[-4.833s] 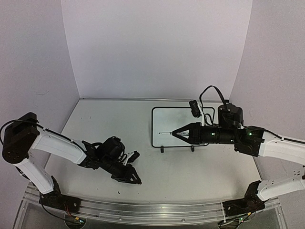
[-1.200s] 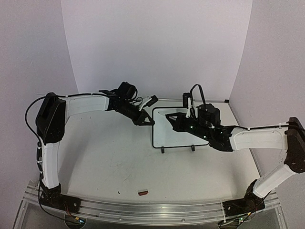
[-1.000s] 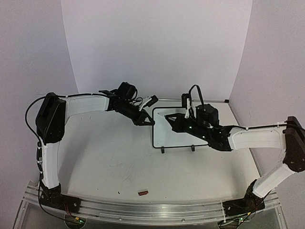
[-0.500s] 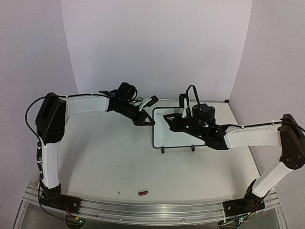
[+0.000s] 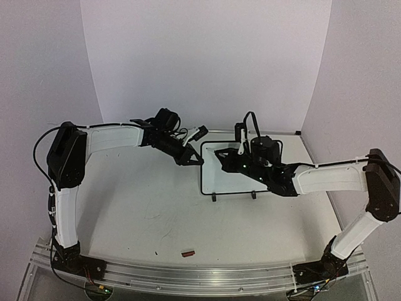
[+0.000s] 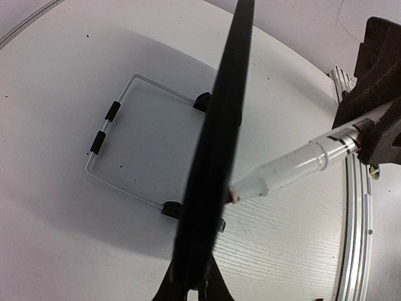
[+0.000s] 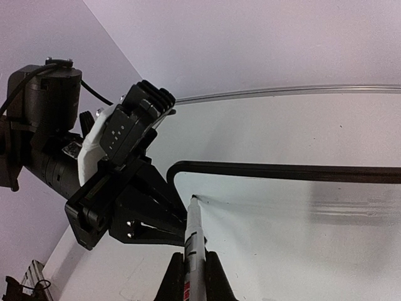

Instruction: Write a sentence on the whiteboard

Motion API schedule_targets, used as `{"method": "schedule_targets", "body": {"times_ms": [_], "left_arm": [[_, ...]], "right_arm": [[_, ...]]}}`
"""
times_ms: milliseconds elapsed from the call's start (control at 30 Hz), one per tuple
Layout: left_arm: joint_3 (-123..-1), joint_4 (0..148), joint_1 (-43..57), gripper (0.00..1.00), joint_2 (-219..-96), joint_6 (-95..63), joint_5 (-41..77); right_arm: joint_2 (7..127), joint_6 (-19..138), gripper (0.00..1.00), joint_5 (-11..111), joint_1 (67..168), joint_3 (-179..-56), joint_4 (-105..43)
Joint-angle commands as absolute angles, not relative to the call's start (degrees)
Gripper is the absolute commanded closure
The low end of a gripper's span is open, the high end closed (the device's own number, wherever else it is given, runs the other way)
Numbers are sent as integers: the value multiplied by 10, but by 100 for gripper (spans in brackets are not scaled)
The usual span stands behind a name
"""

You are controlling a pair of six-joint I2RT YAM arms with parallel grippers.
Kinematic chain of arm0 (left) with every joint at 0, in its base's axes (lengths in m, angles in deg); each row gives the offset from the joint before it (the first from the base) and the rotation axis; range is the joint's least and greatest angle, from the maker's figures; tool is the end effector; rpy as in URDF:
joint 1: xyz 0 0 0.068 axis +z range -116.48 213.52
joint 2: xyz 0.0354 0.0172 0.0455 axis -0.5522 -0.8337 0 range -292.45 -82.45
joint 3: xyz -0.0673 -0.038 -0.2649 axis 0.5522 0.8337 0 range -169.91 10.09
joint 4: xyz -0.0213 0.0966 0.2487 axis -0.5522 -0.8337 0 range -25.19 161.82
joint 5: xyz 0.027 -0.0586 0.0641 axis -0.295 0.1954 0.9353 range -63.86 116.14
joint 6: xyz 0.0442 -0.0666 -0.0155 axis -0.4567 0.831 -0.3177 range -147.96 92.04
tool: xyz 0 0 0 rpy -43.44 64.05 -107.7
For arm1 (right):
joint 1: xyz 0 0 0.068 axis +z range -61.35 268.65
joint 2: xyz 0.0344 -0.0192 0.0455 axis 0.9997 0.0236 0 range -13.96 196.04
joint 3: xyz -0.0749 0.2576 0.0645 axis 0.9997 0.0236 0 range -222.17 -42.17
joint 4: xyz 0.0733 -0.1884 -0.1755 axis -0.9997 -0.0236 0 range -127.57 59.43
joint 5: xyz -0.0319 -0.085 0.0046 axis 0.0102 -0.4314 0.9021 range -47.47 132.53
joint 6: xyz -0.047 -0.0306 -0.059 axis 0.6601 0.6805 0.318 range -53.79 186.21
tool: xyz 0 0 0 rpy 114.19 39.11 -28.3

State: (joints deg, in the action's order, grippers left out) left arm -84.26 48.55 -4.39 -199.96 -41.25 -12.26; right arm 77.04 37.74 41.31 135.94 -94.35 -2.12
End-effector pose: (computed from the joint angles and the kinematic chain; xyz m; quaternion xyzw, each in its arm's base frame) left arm 0.3576 -0.3342 0.2130 0.4889 0.7381 -0.3732 0.2773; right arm 0.2728 0.2934 0.2436 -0.1189 0.7589 0.3867 0.5103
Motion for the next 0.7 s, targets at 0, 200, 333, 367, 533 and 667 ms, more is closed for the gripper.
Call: {"method": "schedule_targets", "body": {"times_ms": [0,200,333,367,533,667], "left_arm": [[-833,489,-42,100,-1990,-422,-96],[-833,489,-43,100,-1989,-423,-95],[-832,489,-43,100,-1989,-423,-95],[-832,489,-44,100,-1988,-423,-94],[-832,488,-44,100,-1988,-424,-94],[-832,488,-45,100,-1988,-425,-93]], "right_arm": [[774,379,100,381,1362,-959,-10],[763,376,100,355,1363,-946,-3],[754,372,100,338,1363,-937,-3],[752,371,100,332,1363,-934,-3],[735,369,100,311,1363,-918,-3],[726,372,100,306,1363,-912,-4]]}}
